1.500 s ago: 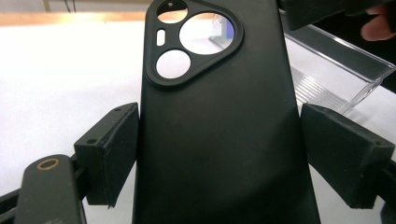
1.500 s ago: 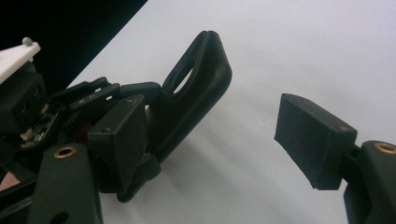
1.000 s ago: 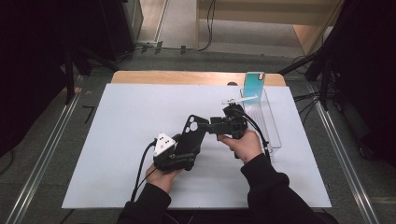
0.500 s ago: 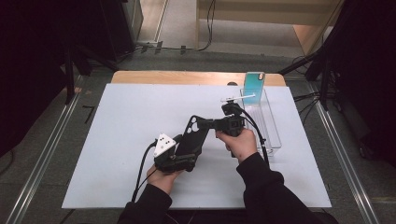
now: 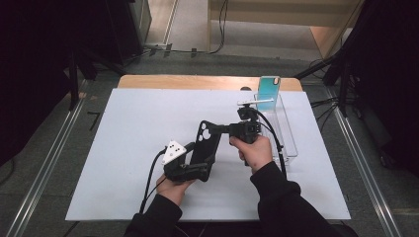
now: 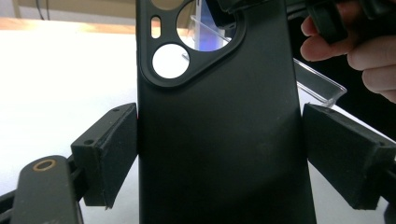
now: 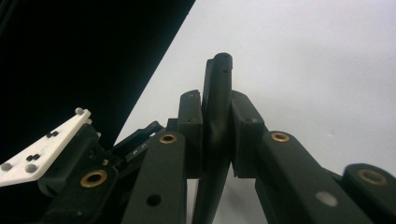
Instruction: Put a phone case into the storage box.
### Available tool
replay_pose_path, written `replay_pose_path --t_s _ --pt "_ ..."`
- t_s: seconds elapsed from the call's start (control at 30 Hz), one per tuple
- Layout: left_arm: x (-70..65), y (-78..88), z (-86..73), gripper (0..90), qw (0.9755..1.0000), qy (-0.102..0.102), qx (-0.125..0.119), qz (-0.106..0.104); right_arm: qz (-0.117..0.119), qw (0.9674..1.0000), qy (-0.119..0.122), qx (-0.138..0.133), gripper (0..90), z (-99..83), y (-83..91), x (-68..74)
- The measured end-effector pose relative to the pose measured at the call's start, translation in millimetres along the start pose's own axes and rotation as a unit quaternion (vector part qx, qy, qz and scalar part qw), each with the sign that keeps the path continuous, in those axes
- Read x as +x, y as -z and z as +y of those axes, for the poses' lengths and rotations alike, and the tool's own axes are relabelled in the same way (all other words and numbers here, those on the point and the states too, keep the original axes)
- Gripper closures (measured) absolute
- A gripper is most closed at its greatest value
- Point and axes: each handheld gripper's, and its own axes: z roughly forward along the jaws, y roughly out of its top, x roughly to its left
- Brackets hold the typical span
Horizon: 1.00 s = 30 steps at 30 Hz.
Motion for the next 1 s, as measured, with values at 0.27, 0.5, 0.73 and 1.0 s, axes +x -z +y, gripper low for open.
replay_pose_path --t_s 0.27,0.5,0.73,1.0 --pt "-2.3 -0.4 9.1 12.5 0.9989 0.005 0.044 -0.016 0.008 1.0 0.002 0.002 76.9 -0.6 1.5 4.4" --pt "-4.7 2.7 15.9 12.5 0.9972 0.012 0.07 -0.024 -0.008 0.9994 0.032 -0.009 76.9 3.2 12.3 12.9" --pt "-4.1 6.6 25.6 13.7 0.9945 0.008 0.103 -0.018 -0.046 0.9963 0.071 -0.016 76.9 3.1 19.2 18.2" --pt "4.3 10.6 35.4 16.4 0.99 0.014 0.137 -0.031 -0.068 0.991 0.114 -0.02 76.9 1.4 22.1 19.9"
